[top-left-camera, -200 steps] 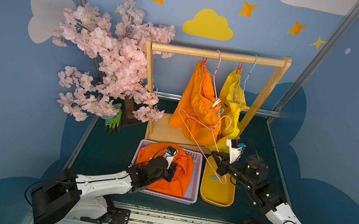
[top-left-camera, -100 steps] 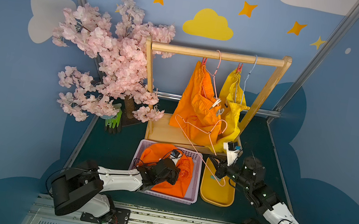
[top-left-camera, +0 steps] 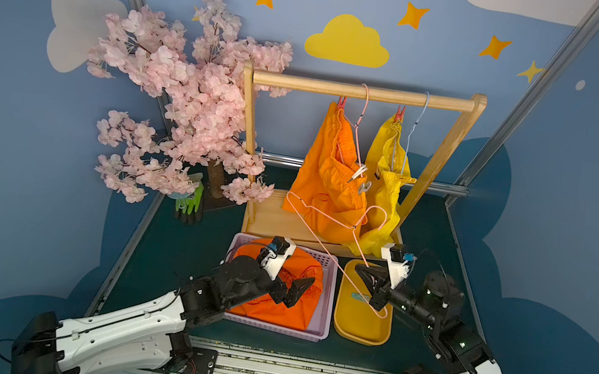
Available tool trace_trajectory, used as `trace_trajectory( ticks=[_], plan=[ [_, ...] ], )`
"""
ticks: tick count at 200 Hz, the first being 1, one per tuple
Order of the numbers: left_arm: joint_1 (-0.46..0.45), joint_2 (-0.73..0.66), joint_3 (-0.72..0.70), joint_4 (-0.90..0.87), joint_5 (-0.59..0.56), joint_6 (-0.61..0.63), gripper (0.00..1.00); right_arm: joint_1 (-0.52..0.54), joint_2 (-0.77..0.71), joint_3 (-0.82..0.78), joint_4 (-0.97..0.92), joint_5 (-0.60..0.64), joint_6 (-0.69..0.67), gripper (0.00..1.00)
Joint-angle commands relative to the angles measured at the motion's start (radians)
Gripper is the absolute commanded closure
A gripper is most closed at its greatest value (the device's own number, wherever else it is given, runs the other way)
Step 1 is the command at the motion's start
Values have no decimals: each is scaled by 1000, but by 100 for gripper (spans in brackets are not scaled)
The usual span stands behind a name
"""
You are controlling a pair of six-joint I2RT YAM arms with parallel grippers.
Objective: Remove the clothespins securing shorts to the hanger
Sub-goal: Place the shorts in the basket.
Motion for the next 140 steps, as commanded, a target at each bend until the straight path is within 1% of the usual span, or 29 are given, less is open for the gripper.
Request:
trace_trajectory(
  ticks=[1, 19, 33, 50, 56, 74, 95, 102, 114, 126, 135, 140],
  plan=[
    [-2, -94, -58, 91, 31, 168, 0, -4, -7, 12, 46, -30, -41, 100],
    [-2, -170, -83, 129, -22, 291, 0, -4, 12, 13, 70, -21, -75, 100],
    [-2, -203, -96, 177, -101, 388, 0, -4, 34, -10, 136, 13, -116, 100],
    [15, -188, -98, 222, -206, 490, 0, -4, 86, -53, 211, 30, -218, 100],
    [25, -171, -92, 232, -221, 525, 0, -5, 109, -56, 222, 28, -255, 100],
    [57, -127, -53, 201, -206, 609, 0, -11, 170, -52, 245, 23, -333, 100],
    [87, -105, -7, 155, -223, 618, 0, -28, 210, -32, 242, -26, -436, 100],
    [95, -108, 8, 137, -220, 610, 0, -34, 213, -22, 227, -54, -503, 100],
    [104, -122, 40, 97, -172, 613, 0, -45, 194, -15, 194, -97, -601, 100],
    [104, -133, 71, 53, -110, 654, 0, -63, 167, -27, 186, -123, -669, 100],
    [104, -137, 108, -10, -83, 674, 0, -86, 153, -24, 178, -150, -693, 100],
    [107, -138, 138, -74, -59, 686, 0, -101, 148, -18, 163, -179, -711, 100]
  ],
)
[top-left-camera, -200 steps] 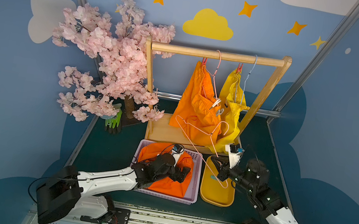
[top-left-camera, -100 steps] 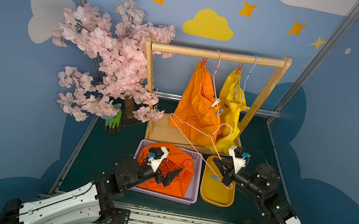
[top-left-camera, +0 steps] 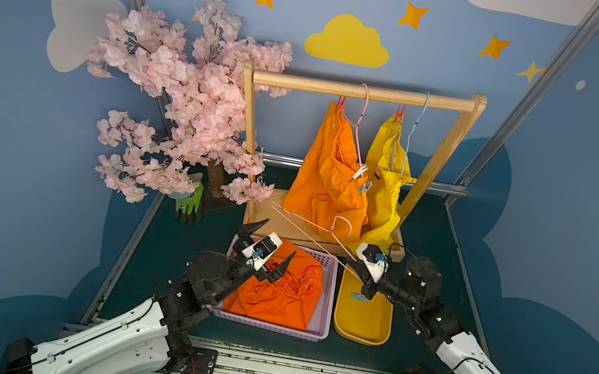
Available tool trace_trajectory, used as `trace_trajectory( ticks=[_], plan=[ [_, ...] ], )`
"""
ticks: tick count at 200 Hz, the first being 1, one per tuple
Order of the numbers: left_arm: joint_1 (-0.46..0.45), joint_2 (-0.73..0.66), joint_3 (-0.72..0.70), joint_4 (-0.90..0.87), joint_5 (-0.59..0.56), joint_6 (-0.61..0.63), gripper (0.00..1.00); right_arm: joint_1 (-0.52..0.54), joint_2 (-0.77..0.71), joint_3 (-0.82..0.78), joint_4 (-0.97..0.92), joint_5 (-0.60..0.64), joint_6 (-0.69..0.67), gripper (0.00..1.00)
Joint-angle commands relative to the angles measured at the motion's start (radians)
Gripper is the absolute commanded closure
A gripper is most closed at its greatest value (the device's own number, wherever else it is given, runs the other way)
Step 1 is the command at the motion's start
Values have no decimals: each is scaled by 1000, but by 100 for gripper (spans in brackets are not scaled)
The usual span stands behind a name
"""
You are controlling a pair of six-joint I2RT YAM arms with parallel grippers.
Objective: Remove the clothespins securing shorts to the hanger
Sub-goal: Place the shorts in the basket, then place the hanger at the clothesline.
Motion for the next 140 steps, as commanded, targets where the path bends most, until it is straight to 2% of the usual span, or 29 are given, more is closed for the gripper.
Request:
trace_trajectory(
  ticks=[1, 21, 40, 56, 72, 106, 140],
  plan=[
    [5, -26, 107, -164, 101, 87, 0, -49, -46, 28, -14, -121, -184, 100],
    [15, -2, 218, -414, 233, 164, 0, -102, -42, 57, -80, -260, -279, 100],
    [20, 18, 268, -590, 363, 240, 0, -138, -38, 73, -122, -390, -380, 100],
    [27, 12, 262, -605, 407, 247, 0, -157, -32, 80, -136, -453, -421, 100],
    [36, 1, 248, -622, 502, 266, 0, -171, -22, 89, -146, -498, -438, 100],
    [38, 28, 247, -624, 497, 274, 1, -176, 3, 116, -261, -564, -553, 100],
    [38, 77, 256, -696, 454, 316, 1, -175, 7, 96, -257, -606, -592, 100]
  ],
)
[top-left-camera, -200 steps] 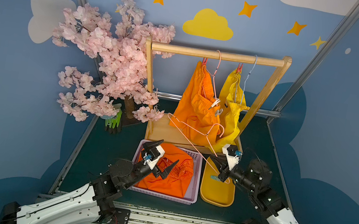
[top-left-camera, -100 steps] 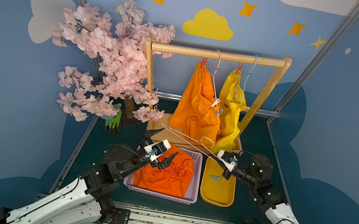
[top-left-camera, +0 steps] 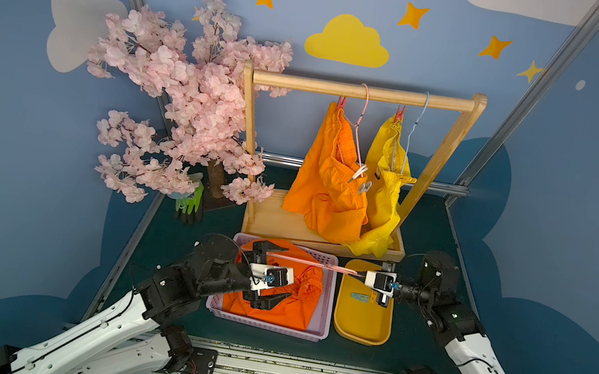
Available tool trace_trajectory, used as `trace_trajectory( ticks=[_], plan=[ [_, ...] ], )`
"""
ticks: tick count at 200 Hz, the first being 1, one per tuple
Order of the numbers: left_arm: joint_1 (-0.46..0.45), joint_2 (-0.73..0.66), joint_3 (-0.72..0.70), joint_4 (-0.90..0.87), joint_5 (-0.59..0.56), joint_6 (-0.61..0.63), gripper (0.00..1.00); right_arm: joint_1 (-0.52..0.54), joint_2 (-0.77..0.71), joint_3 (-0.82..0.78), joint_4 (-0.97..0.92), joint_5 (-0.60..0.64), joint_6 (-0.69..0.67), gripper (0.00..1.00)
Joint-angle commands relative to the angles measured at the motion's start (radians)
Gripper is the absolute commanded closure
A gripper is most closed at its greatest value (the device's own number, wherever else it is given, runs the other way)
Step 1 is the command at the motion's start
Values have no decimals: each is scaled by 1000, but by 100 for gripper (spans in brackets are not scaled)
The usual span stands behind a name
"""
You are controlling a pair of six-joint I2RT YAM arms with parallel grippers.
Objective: Remove the clothespins securing shorts to the hanger
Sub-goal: Place the hanger at the clothesline.
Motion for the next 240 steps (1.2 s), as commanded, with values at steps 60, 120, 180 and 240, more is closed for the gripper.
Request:
trace_trajectory(
  ticks=[60, 120, 180, 240],
  plan=[
    [5, 53, 5, -101, 7, 39, 16, -2, 11, 28, -126, -103, -162, 100],
    [6, 50, -3, -127, -17, 41, 97, -2, 6, 26, -132, -92, -171, 100],
    [5, -32, -42, -20, -35, -50, 97, -2, -54, -40, 51, -20, -24, 7],
    [5, -135, -90, 93, -156, -105, 97, -2, -271, -102, 522, 646, 702, 8]
  ],
)
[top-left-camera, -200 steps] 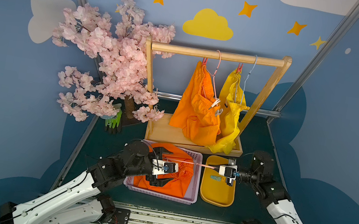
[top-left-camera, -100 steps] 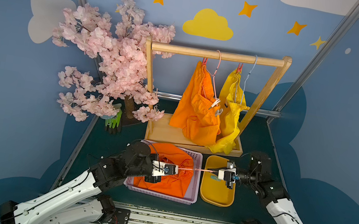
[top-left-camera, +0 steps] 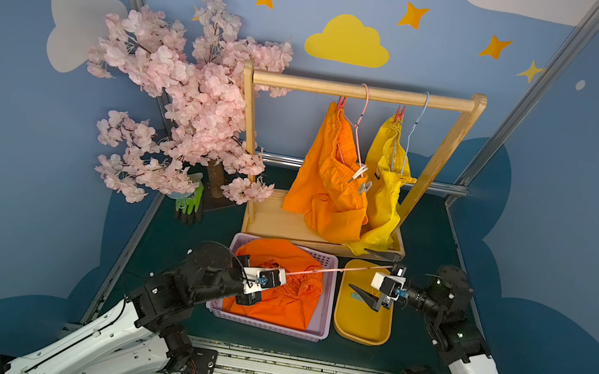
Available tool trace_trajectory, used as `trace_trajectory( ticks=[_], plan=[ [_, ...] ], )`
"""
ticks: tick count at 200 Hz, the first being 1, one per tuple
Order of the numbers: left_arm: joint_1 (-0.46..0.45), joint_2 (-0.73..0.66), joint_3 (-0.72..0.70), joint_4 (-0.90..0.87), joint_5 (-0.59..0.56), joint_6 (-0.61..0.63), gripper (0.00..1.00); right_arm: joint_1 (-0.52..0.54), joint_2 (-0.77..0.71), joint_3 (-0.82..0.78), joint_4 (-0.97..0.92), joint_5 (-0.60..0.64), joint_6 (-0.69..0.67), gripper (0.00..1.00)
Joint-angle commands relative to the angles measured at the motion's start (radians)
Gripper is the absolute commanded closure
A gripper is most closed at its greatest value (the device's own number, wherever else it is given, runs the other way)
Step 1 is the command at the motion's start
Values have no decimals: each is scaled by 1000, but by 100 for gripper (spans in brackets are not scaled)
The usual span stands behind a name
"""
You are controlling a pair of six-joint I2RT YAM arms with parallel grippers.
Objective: Remove the clothespins securing shorts to the hanger
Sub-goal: Place the hanger at the clothesline.
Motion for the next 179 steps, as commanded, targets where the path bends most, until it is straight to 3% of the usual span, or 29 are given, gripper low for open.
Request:
trace_trajectory(
  ticks=[1, 18, 40, 68, 98, 123, 148, 179],
  plan=[
    [4, -25, -16, 92, -74, -36, 97, -2, -84, -9, 276, 410, 483, 7],
    [4, -38, -24, 140, -115, -51, 97, -2, -100, 40, 214, 563, 674, 8],
    [4, -76, -58, 265, -132, -75, 97, -1, -66, 134, 80, 560, 722, 7],
    [6, -101, -64, 337, -132, -110, 97, -2, -61, 113, 84, 666, 869, 7],
    [5, -115, -67, 448, -288, -168, 96, -1, -68, 11, 179, 649, 882, 7],
    [5, -98, -40, 441, -403, -184, 96, 15, -87, -61, 212, 679, 925, 7],
    [5, -87, -24, 463, -535, -215, 96, 47, -107, -93, 193, 761, 960, 7],
    [6, -40, 48, 351, -640, -302, 96, 77, -149, -80, 60, 806, 913, 7]
  ],
)
